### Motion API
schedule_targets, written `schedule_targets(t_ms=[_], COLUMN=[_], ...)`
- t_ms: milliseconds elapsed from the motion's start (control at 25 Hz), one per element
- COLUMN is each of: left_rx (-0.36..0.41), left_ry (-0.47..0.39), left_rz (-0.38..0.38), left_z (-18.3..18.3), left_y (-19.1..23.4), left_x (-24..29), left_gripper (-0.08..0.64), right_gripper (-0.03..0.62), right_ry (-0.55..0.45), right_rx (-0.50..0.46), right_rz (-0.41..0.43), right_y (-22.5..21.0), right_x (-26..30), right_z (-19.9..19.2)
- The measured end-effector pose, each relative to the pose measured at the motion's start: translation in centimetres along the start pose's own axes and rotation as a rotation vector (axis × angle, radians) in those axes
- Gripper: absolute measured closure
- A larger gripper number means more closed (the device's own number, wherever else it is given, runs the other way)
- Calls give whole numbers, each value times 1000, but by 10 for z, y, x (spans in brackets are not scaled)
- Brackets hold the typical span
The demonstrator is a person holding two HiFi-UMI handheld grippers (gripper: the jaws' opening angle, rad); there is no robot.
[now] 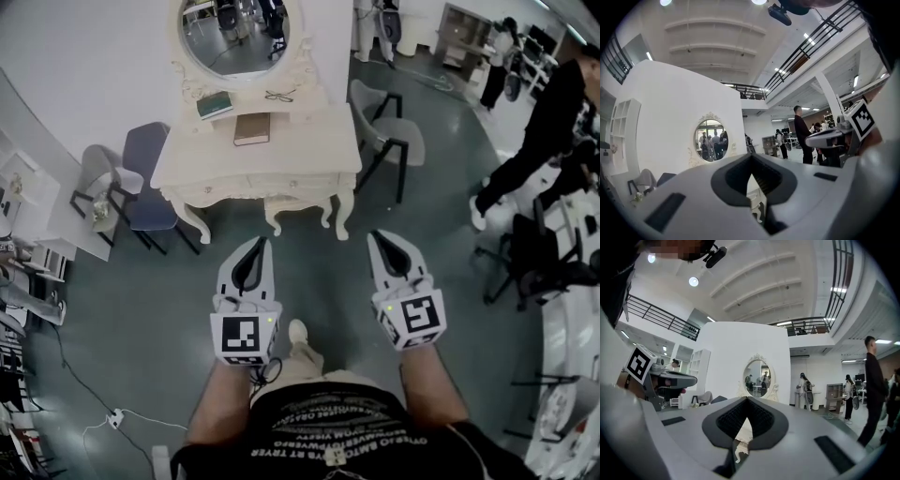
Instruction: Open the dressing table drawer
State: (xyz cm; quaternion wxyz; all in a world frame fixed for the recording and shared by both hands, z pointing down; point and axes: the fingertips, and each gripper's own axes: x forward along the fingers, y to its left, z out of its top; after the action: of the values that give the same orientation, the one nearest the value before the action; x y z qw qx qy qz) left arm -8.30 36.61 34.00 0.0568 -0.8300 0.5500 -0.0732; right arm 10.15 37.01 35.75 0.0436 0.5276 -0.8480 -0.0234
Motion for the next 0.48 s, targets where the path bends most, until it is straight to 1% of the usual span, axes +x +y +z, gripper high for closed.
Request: schedule_targets(t_ms=[80,240,360,480], left_rx=[-9,-51,-63,-60], left_ry=[0,5,13,20], left_rz=[1,2,-4,-17], left_z=[1,-1,-6,-7], left_y=[8,18,24,28], left_x=[14,38,54,70], left_gripper=[558,558,558,558], right_gripper=[591,591,591,591], right_ry=[0,0,4,15], right_rx=[10,19,14,18], right_rz=[-1,1,9,12], right_y=[-5,-15,-20,-23], right_x=[13,38,55,69], right_z=[2,-1,-2,-1])
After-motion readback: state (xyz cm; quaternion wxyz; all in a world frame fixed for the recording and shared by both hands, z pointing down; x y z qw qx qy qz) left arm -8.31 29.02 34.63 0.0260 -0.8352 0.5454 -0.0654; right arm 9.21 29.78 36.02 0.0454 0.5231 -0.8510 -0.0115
